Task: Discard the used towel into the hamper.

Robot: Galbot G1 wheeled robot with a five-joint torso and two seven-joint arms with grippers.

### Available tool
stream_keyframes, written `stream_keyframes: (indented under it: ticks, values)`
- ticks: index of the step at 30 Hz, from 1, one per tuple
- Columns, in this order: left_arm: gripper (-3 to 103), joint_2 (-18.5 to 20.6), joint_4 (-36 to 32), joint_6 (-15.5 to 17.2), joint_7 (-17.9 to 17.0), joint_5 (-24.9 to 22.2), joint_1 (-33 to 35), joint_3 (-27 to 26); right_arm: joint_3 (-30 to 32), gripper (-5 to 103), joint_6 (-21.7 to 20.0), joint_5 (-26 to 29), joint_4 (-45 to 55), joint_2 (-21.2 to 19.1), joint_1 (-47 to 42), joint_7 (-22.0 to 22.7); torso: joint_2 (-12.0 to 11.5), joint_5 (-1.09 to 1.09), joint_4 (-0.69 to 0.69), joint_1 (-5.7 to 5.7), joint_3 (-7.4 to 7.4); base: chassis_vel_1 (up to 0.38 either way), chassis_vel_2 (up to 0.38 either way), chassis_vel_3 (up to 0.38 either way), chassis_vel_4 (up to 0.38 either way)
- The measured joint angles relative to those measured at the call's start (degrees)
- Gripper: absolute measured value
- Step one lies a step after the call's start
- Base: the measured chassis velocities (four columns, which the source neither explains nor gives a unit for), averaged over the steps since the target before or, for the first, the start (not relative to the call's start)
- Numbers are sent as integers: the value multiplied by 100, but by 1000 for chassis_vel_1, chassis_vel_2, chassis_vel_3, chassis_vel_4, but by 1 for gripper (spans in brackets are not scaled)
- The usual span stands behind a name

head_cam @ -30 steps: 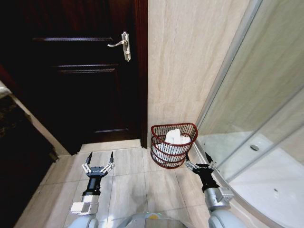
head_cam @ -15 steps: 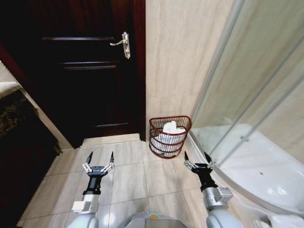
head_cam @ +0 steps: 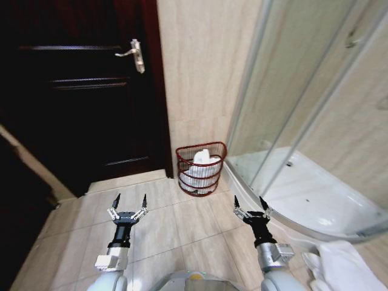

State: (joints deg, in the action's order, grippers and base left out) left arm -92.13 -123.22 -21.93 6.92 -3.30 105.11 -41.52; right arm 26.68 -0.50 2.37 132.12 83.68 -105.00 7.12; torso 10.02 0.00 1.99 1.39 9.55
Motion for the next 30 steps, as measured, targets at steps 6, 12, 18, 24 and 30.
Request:
stream_keyframes:
  ticks: [6, 12, 18, 24, 30]
  values:
    - [100, 0, 10, -37, 40, -42, -42, -18, -40, 100, -124, -171, -21, -42, -82, 235, -34, 0, -2, -16, -21, -105, -125, -125, -113]
    - [100, 0, 27, -43, 42, -46, -107, -16, 21, 100, -59, -171, -32, -33, -187, 288, -37, 0, 0, -17, -23, -35, -68, -27, -20]
    - [100, 2, 25, -40, 42, -42, -108, -6, 21, 100, -36, -163, -3, -23, -183, 308, -36, -1, 0, -17, -22, -52, -98, 56, 102]
    - [100, 0, -3, -50, 41, -38, -73, -37, -16, 100, -25, -171, 24, -22, -180, 319, -33, 1, 0, -17, -19, -119, -213, 119, 198]
    - [100, -2, -18, -64, 42, -27, -11, -43, -37, 100, 30, -180, 51, -21, -230, 333, -30, 1, 1, -16, -17, -129, -212, 121, 205]
